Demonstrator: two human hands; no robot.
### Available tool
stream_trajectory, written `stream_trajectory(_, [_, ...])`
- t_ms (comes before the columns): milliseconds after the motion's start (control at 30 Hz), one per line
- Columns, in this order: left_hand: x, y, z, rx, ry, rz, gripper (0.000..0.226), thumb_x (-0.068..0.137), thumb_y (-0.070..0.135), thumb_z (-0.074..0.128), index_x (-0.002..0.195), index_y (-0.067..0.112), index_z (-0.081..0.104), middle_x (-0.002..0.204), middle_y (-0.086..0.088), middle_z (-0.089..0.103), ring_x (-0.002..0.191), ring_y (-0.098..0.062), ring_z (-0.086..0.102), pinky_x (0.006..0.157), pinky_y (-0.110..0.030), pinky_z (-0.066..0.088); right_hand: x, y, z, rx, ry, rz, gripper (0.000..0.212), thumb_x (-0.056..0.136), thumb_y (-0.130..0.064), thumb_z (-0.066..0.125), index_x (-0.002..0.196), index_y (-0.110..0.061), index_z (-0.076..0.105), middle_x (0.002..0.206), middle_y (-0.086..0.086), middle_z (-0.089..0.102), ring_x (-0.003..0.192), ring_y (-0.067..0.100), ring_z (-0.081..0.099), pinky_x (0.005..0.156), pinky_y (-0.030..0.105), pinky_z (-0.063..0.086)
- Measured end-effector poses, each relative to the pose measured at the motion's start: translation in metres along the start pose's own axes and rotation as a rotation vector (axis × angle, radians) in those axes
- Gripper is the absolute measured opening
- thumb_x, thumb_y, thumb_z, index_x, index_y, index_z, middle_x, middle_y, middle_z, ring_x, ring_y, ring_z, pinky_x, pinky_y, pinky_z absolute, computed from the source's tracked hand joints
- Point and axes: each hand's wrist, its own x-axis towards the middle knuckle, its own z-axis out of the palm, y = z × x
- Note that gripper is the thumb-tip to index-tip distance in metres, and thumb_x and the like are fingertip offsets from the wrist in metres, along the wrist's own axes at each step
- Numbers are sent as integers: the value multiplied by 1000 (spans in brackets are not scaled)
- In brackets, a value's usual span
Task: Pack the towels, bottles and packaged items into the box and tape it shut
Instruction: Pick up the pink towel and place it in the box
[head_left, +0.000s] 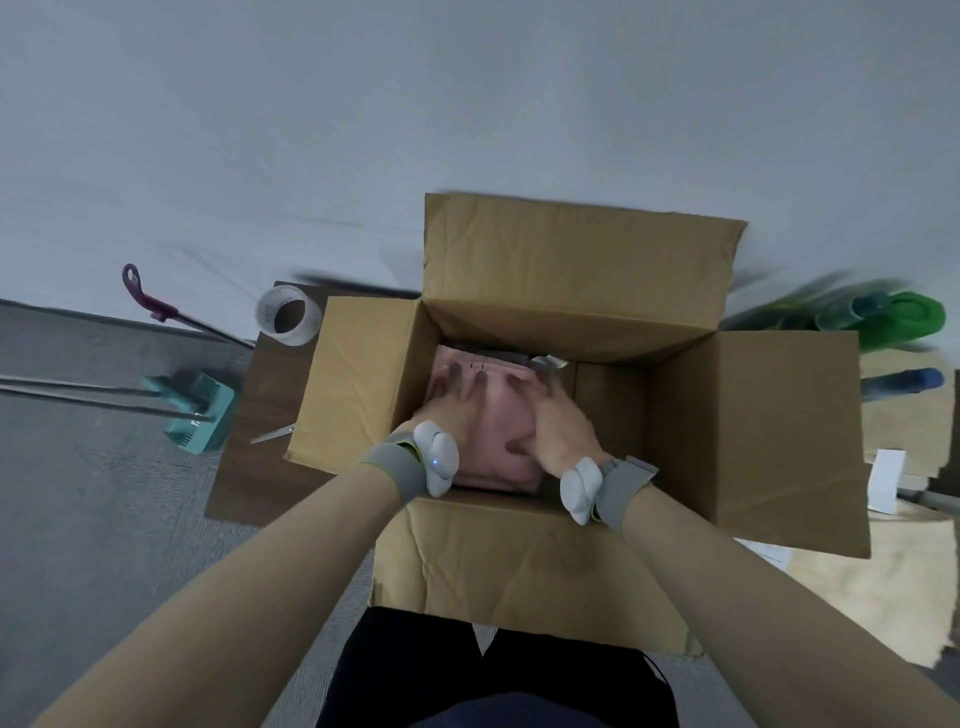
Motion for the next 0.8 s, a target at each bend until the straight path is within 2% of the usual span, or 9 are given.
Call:
stream_trajectory(100, [8, -4, 1, 2, -17, -4, 69, 107, 22, 28, 160, 14, -16, 166, -18, -18, 155, -36, -8, 125, -43, 11, 7, 5, 2, -31, -57, -13, 98, 86, -34, 83, 161, -41, 21, 169, -1, 14, 143, 38, 41, 103, 52, 51])
stream_trajectory(200, [17, -1, 0, -11, -4, -6, 63, 110, 25, 27, 161, 14, -9, 168, -15, -9, 156, -32, -1, 123, -35, 10, 17, 10, 4, -61, -102, -10, 100, 89, -35, 79, 163, -42, 12, 172, -1, 5, 147, 38, 37, 105, 54, 48])
stream_trajectory(367, [27, 2, 9, 35, 17, -50, 79, 105, 42, 34, 158, 23, -21, 166, -12, -22, 154, -34, -14, 125, -49, 3, 31, 13, 10, -95, -118, 1, 106, 88, -38, 79, 162, -46, 4, 171, 4, 9, 139, 41, 47, 100, 53, 51])
stream_trajectory(500, [22, 6, 7, 39, -10, -71, 74, 107, 31, 31, 158, 23, -22, 165, -12, -26, 154, -35, -17, 125, -52, 2, 34, 15, 10, -106, -112, -8, 107, 86, -41, 79, 161, -46, 4, 171, 4, 10, 139, 42, 47, 97, 53, 50])
stream_trajectory(600, [15, 8, -4, 20, 9, -51, 71, 108, 23, 36, 161, 15, -10, 168, -16, -12, 156, -34, -3, 126, -45, 7, 33, 16, 3, -90, -149, -22, 105, 84, -38, 80, 160, -44, 7, 169, 4, 9, 134, 42, 52, 97, 51, 53])
stream_trajectory(667, [1, 14, -14, 7, -37, -65, 62, 111, 20, 30, 161, 10, -4, 168, -17, -4, 156, -33, 5, 123, -38, 12, 23, 15, -3, -92, -135, -52, 100, 84, -32, 79, 160, -38, 14, 167, 6, 11, 132, 39, 53, 100, 49, 53])
stream_trajectory(734, [-12, 22, -23, 1, -26, -59, 64, 109, 18, 37, 161, 9, 1, 168, -19, 2, 154, -36, 12, 122, -40, 19, 15, 13, -10, -68, -73, -93, 82, 90, -26, 68, 160, -33, 26, 166, 6, 19, 141, 35, 46, 109, 49, 49])
stream_trajectory(800, [-27, 36, -34, 19, 15, -43, 67, 105, 17, 49, 161, 9, 13, 164, -19, 21, 148, -35, 31, 115, -39, 33, 5, 14, -20, -32, -22, -112, 70, 94, -19, 61, 158, -29, 35, 165, 1, 27, 149, 29, 38, 114, 45, 44])
